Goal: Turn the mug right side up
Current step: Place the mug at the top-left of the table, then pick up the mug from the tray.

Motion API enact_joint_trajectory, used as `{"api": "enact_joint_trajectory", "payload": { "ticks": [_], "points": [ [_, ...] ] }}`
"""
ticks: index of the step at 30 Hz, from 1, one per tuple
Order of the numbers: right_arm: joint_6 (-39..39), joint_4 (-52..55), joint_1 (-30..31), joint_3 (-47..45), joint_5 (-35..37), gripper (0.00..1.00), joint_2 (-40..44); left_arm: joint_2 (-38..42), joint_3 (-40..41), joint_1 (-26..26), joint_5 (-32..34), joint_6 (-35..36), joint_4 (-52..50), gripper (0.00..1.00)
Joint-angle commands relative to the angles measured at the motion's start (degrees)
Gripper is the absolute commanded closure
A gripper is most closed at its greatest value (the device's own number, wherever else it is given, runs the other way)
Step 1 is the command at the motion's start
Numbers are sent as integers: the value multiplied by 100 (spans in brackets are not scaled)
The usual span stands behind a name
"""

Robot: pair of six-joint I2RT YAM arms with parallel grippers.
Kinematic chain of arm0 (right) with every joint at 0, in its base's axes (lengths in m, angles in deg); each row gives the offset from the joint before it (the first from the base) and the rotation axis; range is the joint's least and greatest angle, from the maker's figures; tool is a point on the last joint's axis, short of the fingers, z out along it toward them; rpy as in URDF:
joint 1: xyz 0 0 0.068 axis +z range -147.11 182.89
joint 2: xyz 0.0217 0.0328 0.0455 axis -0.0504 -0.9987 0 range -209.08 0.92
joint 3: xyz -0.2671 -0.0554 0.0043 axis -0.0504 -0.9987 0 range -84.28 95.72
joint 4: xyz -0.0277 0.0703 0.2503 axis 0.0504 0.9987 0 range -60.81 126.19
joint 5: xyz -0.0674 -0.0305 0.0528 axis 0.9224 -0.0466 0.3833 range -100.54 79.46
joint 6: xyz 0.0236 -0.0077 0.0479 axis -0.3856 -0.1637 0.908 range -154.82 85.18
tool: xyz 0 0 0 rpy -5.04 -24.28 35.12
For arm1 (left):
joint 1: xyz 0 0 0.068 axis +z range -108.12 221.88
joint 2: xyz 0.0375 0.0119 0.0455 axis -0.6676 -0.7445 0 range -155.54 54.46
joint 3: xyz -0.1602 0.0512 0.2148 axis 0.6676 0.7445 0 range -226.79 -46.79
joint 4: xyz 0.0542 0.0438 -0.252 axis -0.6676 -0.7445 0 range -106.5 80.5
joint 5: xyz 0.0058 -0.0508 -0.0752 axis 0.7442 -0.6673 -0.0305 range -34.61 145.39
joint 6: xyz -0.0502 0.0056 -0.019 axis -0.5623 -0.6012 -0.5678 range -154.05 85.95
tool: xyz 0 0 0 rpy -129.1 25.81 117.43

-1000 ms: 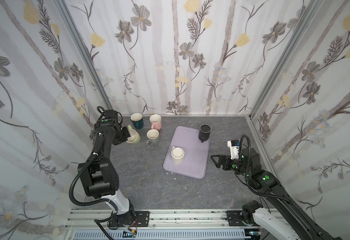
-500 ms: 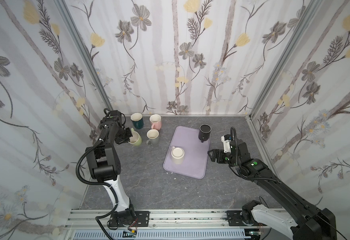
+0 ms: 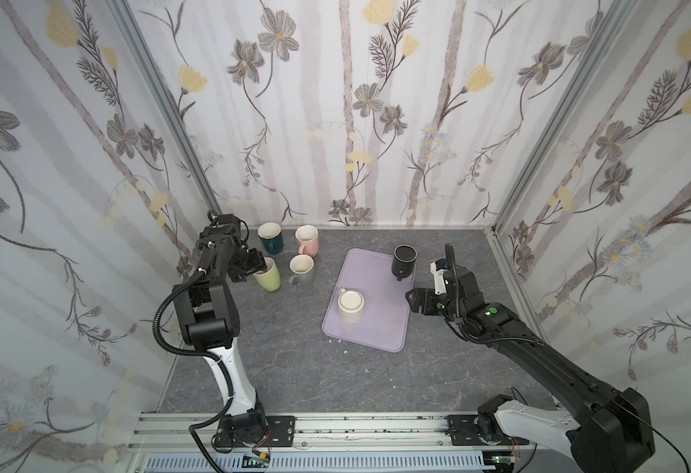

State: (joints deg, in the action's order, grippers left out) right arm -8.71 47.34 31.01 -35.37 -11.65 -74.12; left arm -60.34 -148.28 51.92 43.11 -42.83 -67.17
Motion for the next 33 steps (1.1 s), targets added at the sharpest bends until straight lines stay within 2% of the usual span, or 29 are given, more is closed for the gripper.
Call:
{"api": "enact_joint_trajectory", "payload": {
  "ticks": [1,3,10,15,17,23,26,29,33],
  "points": [
    [-12,-88,12,140,106,6,-129,249,39,-33,-78,52,-52,21],
    [-17,-112,18,232,154,6,-244,430,66,-68,-74,43,-60,1],
    [-63,-215,18,786,487,8,-1169,1275,397,-159,-116,-102,96,0],
    [-84,-96,3,1574,681,20,-2274,2236,1065,-249,-178,-265,419,0],
    [-64,-69,-21,1915,814,28,-2655,2773,1527,-292,-276,-388,743,0],
    [-28,532,-87,2911,1140,33,-3598,4756,3541,-458,-159,-1041,2291,0],
    [34,649,-96,3205,1243,35,-3880,5396,4238,-500,-65,-1212,2765,0],
    [93,874,-113,3529,1250,37,-4196,5659,4583,-507,-141,-1243,2943,0],
    [175,956,-149,3820,1157,42,-4474,5636,4695,-525,-230,-1127,2941,0]
  ]
}}
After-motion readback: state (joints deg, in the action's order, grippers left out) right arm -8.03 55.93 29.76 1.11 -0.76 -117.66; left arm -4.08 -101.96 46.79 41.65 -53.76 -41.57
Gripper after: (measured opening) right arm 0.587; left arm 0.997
